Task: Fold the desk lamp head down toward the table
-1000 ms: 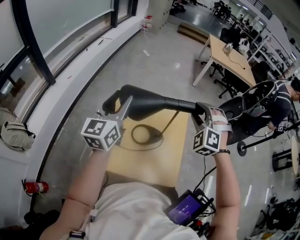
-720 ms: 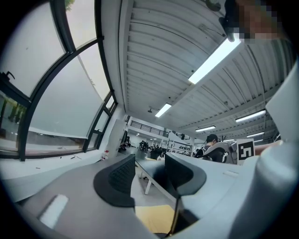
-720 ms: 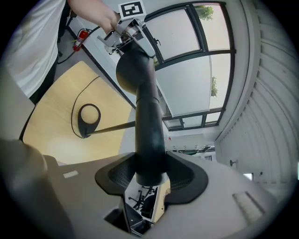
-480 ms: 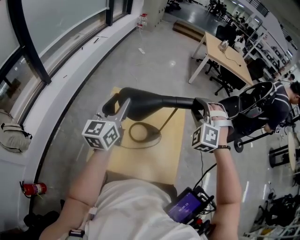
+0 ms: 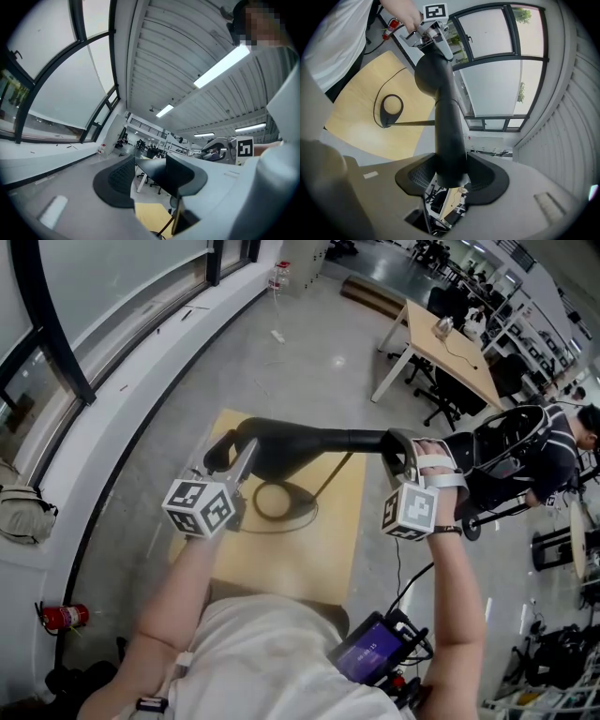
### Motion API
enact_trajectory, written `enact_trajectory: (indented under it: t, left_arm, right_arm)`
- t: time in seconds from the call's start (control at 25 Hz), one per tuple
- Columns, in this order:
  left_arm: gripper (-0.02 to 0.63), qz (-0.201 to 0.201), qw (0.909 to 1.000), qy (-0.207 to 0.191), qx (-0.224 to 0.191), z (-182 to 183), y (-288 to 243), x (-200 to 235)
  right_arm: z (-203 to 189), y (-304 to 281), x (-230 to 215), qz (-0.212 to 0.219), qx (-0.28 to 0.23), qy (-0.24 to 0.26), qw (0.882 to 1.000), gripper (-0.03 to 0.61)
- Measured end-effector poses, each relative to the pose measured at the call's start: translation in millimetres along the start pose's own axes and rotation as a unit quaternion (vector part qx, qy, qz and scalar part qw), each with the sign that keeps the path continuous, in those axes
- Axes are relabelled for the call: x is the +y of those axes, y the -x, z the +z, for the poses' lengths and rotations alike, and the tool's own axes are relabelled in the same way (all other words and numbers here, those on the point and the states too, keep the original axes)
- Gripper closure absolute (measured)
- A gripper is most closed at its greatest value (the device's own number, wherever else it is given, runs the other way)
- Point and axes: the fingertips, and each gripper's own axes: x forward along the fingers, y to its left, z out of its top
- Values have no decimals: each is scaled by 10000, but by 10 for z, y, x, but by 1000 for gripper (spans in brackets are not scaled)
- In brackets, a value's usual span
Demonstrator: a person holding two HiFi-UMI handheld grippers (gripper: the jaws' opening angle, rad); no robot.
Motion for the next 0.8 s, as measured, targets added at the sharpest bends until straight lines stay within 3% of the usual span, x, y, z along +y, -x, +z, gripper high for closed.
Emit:
enact_trajectory:
  t: [0.28,0.8]
  left_arm:
    - [403,-132,9992,331,183,-208,-12,53]
    - [400,-311,9973,530,391,-446,-38,48]
  right_arm:
    - [16,20,-58,32,75,466,9989,364]
    - [22,73,-106,57,245,897,9956,361]
